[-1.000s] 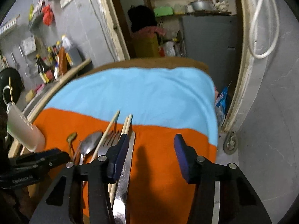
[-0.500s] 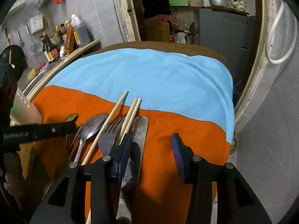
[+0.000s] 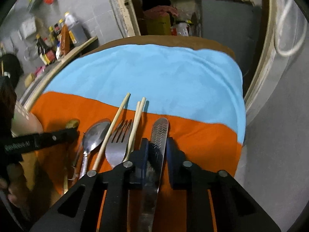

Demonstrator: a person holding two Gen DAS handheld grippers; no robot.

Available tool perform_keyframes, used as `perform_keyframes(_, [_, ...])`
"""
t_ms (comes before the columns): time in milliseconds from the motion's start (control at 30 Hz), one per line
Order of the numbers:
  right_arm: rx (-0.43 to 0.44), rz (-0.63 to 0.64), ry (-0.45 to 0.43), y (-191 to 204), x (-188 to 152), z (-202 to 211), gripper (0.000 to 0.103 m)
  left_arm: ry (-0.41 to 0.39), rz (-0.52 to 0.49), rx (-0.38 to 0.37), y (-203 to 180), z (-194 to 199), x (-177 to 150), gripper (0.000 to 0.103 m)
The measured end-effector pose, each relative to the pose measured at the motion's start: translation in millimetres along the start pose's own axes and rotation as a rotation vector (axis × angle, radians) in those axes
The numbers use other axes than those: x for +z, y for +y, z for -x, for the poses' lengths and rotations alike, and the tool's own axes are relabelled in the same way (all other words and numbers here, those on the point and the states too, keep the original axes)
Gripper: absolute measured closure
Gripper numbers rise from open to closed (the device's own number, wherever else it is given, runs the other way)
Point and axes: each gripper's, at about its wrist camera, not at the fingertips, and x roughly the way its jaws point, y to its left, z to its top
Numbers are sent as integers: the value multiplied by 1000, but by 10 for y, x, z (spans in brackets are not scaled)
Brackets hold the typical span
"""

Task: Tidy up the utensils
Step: 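Grasp the gold spoon with the left tool while the right tool grasps a chopstick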

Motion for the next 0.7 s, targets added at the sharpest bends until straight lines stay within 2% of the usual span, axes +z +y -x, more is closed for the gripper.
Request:
perform_keyframes(67, [43,-15,5,-6,-24,4,100,5,-7,-6,17,11,-7,95])
perform_keyframes(133, [78,-33,33,6,-48,-27,100,11,-5,-9,26,5,3,95])
perform_keyframes(467, [62,-65,85,66,25,-132,100,38,-20,-9,18,-21,41,95])
perform_keyframes(567, [58,-100,69,47,-6,-83,102,22,-48,-10,-14,38,6,99])
perform_keyframes(700, [43,-140,25,13,-58,18,102,-15,-107,-28,-80,178,-52,100])
